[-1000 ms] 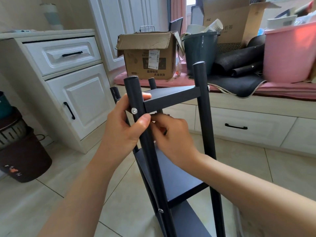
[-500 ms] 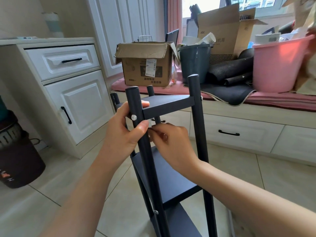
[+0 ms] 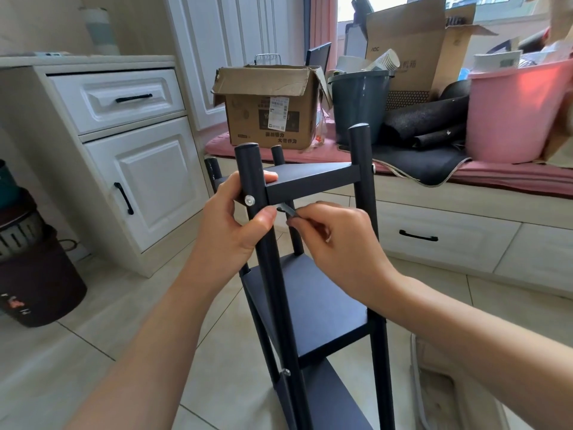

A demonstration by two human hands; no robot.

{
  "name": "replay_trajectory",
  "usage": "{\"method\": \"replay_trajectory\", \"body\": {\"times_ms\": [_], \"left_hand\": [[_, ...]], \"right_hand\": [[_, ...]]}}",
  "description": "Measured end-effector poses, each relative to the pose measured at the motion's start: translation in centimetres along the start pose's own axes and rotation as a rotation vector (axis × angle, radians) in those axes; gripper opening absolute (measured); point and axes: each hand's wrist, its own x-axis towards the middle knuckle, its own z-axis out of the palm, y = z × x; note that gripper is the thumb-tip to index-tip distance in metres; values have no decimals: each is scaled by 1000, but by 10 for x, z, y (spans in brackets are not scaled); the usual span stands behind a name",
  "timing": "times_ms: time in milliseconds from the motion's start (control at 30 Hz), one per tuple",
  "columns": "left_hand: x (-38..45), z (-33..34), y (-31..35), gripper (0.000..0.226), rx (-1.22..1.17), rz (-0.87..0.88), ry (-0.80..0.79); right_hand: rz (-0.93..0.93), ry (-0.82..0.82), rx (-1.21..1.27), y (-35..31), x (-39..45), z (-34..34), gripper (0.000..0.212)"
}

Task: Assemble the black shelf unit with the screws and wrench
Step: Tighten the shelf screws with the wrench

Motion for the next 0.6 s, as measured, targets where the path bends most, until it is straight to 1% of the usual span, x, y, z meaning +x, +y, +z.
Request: {"method": "replay_trajectory", "body": {"times_ms": [167,367,600], "left_hand": [[0,0,1,39,5,2,-1],[0,0,0,39,-8,12,8],[0,0,1,39,-8,6,12]], "right_hand": [[8,14,21,0,1,8,15],[69,12,63,0,2,15,16],[75,11,56,-1,5,17,15]]}}
